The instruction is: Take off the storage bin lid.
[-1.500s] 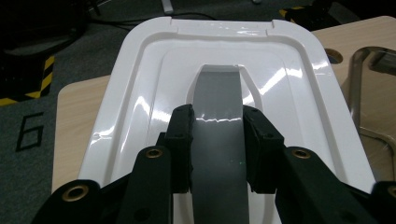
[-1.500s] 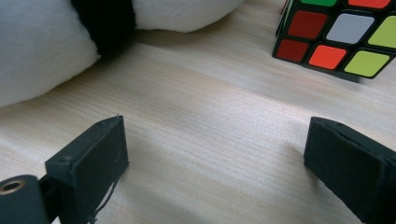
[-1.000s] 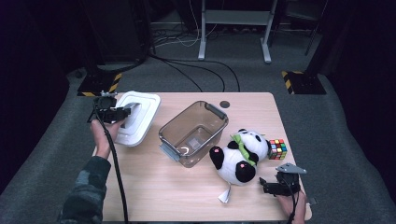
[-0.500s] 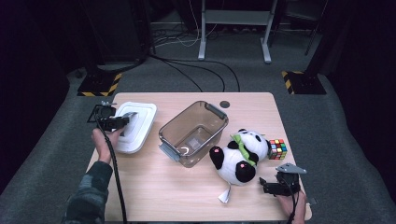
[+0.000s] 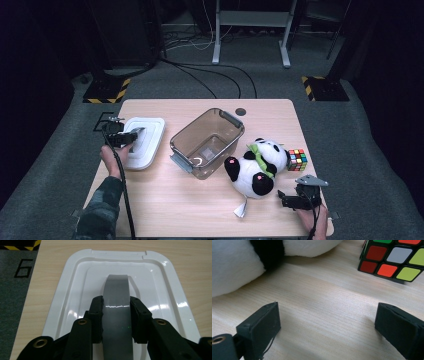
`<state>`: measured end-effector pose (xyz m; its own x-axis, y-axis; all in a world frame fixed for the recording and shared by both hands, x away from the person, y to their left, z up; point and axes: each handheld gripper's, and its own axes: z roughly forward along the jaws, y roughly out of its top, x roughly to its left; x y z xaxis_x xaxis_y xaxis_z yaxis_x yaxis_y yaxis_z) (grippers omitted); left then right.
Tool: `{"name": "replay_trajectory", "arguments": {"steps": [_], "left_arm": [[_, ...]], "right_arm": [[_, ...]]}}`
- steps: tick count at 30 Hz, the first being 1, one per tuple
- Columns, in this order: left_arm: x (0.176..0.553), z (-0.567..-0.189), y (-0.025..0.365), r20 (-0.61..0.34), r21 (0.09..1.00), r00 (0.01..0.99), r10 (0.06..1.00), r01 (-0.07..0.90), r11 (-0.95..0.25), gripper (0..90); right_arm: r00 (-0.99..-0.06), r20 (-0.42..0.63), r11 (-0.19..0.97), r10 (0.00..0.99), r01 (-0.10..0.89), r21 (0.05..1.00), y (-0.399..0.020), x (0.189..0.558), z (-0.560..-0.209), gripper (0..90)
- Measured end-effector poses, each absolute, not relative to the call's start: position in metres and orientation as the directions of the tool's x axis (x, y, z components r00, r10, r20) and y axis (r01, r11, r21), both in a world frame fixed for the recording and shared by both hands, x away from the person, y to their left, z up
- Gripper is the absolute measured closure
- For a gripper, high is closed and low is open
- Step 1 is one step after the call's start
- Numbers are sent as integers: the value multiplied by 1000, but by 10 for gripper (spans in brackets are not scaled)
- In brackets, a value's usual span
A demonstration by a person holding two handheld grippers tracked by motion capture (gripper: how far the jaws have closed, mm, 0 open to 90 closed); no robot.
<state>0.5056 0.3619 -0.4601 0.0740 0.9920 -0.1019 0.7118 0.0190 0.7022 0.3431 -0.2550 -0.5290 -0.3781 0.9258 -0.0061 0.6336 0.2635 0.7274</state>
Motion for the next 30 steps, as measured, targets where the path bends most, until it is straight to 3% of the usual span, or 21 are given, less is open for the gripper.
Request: {"name": "replay_trajectory", "arguments": {"steps": [26,30], "left_arm": [[509,-489,363,-107,683,21,994,729,58,658],[508,-489,366,-122,682,28,992,729,64,473]], "right_arm": [[-378,-6,263,926,633,728,-255,343,-529,56],[-378,-6,263,926,634,727,-255,343,-529,56]]}}
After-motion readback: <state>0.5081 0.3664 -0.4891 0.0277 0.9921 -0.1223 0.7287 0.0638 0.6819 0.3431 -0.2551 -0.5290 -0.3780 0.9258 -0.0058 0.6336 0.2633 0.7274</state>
